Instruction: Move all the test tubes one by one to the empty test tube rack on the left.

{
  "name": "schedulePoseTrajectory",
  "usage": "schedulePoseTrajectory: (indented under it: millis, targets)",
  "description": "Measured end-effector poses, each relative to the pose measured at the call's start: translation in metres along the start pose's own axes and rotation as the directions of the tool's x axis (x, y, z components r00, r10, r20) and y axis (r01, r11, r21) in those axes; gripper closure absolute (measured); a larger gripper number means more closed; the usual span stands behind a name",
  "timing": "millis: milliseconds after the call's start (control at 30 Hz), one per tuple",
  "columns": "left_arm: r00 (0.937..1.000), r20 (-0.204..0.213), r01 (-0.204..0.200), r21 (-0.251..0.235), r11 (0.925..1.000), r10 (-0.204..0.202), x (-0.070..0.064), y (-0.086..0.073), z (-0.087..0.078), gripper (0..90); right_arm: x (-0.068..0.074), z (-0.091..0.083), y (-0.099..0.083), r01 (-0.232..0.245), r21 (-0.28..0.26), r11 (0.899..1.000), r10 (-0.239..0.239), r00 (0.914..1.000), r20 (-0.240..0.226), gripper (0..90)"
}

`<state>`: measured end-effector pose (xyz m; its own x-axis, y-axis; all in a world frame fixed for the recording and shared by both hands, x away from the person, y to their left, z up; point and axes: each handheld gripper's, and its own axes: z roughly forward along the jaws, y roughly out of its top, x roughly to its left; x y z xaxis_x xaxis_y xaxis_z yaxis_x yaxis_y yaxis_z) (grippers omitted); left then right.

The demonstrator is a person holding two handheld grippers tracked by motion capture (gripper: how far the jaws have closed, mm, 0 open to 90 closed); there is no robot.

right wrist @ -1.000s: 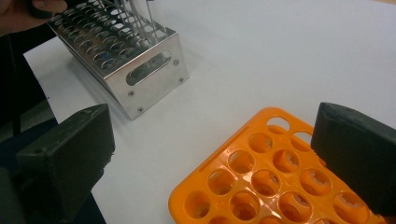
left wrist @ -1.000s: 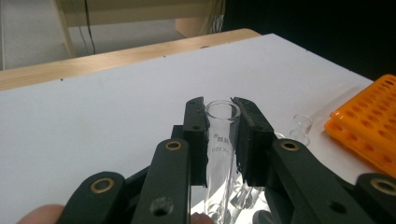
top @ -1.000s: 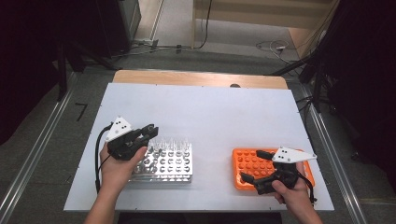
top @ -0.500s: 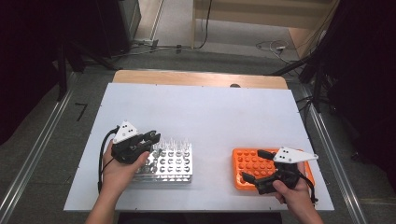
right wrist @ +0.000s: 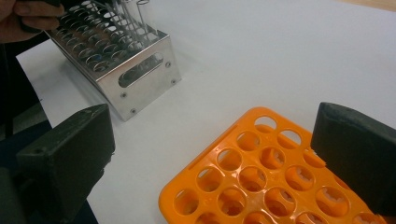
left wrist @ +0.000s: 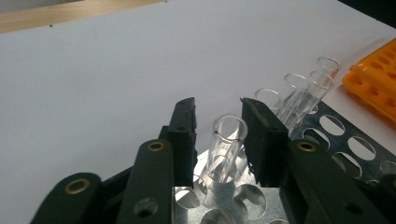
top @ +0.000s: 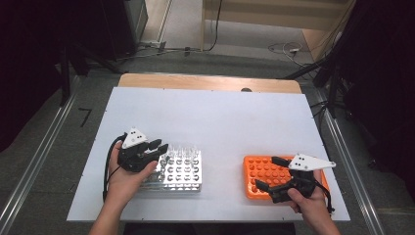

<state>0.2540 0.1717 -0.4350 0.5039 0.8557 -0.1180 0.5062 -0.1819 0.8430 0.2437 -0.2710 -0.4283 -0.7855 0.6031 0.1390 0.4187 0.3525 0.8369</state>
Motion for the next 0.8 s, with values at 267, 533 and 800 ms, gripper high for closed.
schedulePoseTrajectory:
  millis: [267,533,800]
  targets:
    - [0.9995,0.029,0.010,-0.029,0.9995,-0.010,0.000,0.000,-0.008,48.8,-0.002,-0.002,0.000,0.002,-0.006,1.000,-0.002,0.9999,0.010,0.0]
    - [0.9971,0.074,0.022,-0.068,0.9974,-0.017,-0.002,-0.002,-0.019,28.4,-0.005,-0.004,-0.001,0.006,-0.010,1.000,-0.006,0.9997,0.023,0.0]
    - [0.9935,0.112,-0.006,-0.107,0.9942,0.018,-0.009,-0.005,-0.033,13.9,-0.011,-0.007,-0.003,0.002,-0.016,1.000,-0.001,0.9994,0.036,0.0]
